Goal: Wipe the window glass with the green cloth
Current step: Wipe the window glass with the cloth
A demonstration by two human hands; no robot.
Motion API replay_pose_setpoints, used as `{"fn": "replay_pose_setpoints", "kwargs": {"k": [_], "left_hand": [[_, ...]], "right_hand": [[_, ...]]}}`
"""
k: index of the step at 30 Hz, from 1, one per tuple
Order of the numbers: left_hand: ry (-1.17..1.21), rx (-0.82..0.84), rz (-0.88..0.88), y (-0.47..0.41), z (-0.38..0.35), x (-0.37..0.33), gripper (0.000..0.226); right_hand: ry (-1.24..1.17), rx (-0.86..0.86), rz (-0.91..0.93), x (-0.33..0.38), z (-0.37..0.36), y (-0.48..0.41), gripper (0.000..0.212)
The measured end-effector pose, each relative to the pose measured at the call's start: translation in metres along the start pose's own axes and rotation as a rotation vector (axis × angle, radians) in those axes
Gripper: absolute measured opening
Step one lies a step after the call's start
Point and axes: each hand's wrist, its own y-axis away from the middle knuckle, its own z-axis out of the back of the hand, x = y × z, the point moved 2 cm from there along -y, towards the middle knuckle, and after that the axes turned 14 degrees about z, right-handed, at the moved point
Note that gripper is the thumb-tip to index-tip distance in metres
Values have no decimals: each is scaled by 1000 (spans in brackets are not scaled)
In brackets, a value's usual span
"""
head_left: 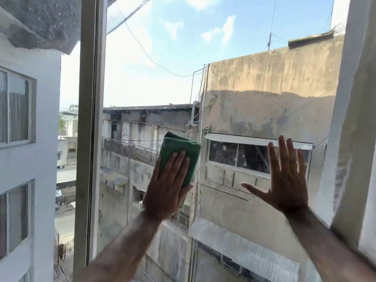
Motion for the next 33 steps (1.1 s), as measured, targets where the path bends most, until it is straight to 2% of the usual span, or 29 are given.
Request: {"fn": "replay_pose_setpoints", "kwargs": {"k": [2,4,6,8,10,14,16,19,21,23,26,28,31,33], "left_hand": [[-4,-19,112,-8,2,27,73],[11,-60,350,-49,8,40,74],[52,-124,578,-104,16,38,75],[98,-158,725,-154,25,22,80],[106,-179,696,-178,30,-11,83],[140,-129,255,-132,15,-91,76],[137,-82,158,-82,4,-101,75],[87,-15,111,-7,-6,-73,74],[15,21,125,30,-6,-38,72],[-18,50,276,34,-4,-8,73],[9,-12,619,-30,5,3,77],[72,-106,741,-93,13,-7,81],[119,-151,730,-170,23,-43,87],[117,-147,577,-188,22,-81,88]], "right_hand": [[6,-8,0,1,0,0,131],[8,-11,3,1,-1,0,130],[8,-17,2,2,-1,0,130],[21,-21,4,1,-1,0,131],[24,-17,4,-1,-2,-1,131],[17,15,-1,-3,-3,0,132],[21,15,0,-2,-2,1,132],[36,-5,3,-1,-2,1,132],[22,-5,-2,-1,-2,0,133],[14,-9,-5,0,-2,0,133],[8,-10,-9,2,0,-1,132],[11,-21,-16,3,0,0,131],[7,-22,-21,3,0,-1,132],[3,-17,-25,3,1,0,132]]}}
